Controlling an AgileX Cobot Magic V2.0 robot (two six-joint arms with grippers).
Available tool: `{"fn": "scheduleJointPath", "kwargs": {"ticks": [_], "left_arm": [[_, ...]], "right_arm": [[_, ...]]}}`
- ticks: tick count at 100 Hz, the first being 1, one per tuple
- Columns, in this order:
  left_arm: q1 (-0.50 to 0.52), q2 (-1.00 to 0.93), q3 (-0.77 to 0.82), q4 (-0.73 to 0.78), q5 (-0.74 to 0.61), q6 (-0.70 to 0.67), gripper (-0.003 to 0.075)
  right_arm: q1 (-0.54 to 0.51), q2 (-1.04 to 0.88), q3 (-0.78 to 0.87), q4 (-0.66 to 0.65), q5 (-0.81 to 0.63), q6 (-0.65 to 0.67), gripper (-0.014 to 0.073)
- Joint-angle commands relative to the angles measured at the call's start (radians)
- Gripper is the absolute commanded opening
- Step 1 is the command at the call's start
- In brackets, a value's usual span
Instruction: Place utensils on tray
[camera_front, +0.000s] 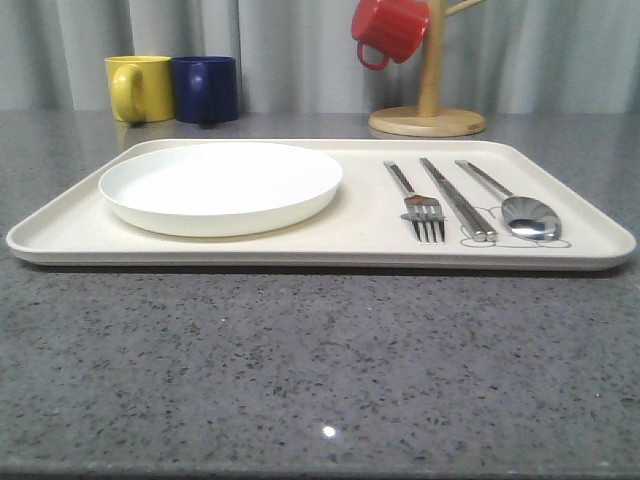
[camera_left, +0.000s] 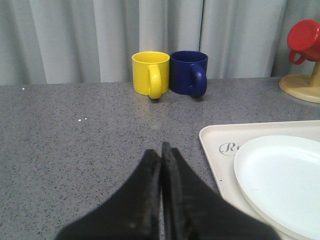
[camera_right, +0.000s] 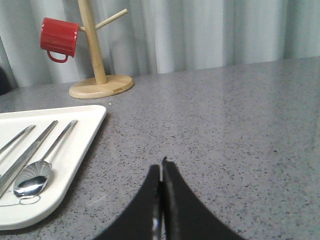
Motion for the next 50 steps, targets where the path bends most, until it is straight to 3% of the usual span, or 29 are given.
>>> {"fn": "scheduleJointPath", "kwargs": {"ticks": [1, 41, 50], "left_arm": [[-0.003, 0.001, -0.028, -0.003, -0.068, 0.0, -0.0018], [-0.003, 0.0, -0.028, 0.0, -0.068, 0.0, -0.0018], [-0.005, -0.009, -0.028, 0.087, -0.068, 0.0, -0.0018]], "right_arm": [[-0.005, -0.021, -0.019, -0.011, -0.089, -0.011, -0.0069], [-0.005, -0.021, -0.019, -0.011, -0.089, -0.011, -0.0069], [-0.005, -0.021, -0.019, -0.011, -0.089, -0.011, -0.0069]]}}
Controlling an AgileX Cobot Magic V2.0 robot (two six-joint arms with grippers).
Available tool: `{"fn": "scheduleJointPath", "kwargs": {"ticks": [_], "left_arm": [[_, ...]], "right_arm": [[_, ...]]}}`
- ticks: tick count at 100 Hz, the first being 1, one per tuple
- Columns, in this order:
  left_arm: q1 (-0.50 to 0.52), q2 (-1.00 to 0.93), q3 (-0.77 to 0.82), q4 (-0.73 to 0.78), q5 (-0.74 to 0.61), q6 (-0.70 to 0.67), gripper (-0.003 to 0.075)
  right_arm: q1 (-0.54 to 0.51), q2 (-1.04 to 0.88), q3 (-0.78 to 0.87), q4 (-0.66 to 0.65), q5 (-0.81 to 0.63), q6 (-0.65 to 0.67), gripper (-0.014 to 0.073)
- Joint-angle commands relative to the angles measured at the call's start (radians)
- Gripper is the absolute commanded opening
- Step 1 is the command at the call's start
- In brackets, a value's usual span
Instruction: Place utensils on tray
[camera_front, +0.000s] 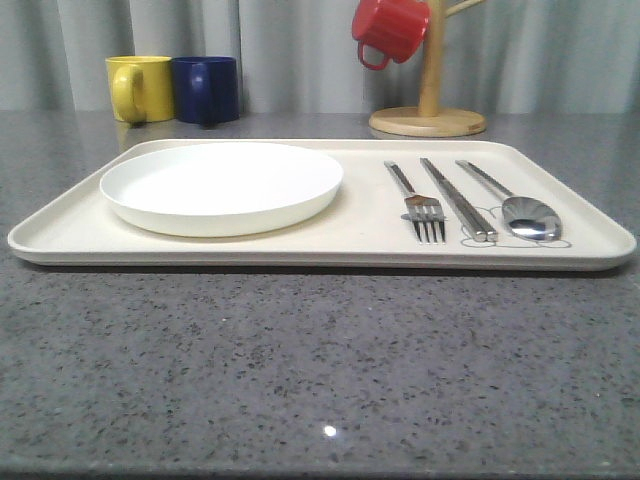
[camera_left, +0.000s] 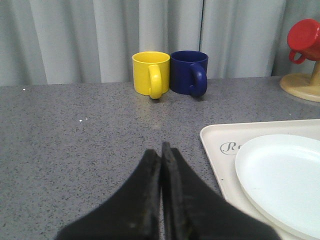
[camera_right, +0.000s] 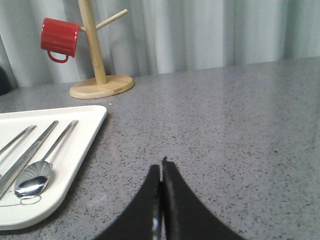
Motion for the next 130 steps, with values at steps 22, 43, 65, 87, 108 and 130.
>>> {"fn": "scheduleJointPath", "kwargs": {"ticks": [22, 43, 65, 87, 108, 130], "left_arm": [[-0.005, -0.137, 0.057, 0.465, -0.073, -0.403, -0.0018], [0.02, -0.319, 0.213, 0.521, -0.073, -0.456, -0.0018], [0.061, -0.508, 0.374, 0.523, -0.077, -0.49, -0.0018], [0.077, -0.637, 0.475, 0.525, -0.1, -0.503, -0.0018], [0.077, -0.637, 0.491, 0.543, -0.132, -0.505, -0.0018], [0.077, -0.637, 0.491, 0.543, -0.132, -0.505, -0.0018]], "right_arm": [[-0.005, -0.021, -0.019, -0.011, -0.088, -0.011, -0.0069], [-0.005, -0.021, -0.019, -0.011, -0.088, -0.011, -0.0069], [-0.005, -0.021, -0.019, -0.011, -0.088, -0.011, -0.0069], [-0.005, -0.021, -0.019, -0.011, -0.088, -0.011, -0.0069], [-0.005, -0.021, -0.019, -0.011, -0.088, -0.011, -0.0069], [-0.005, -0.021, -0.019, -0.011, -0.088, -0.011, -0.0069]]}}
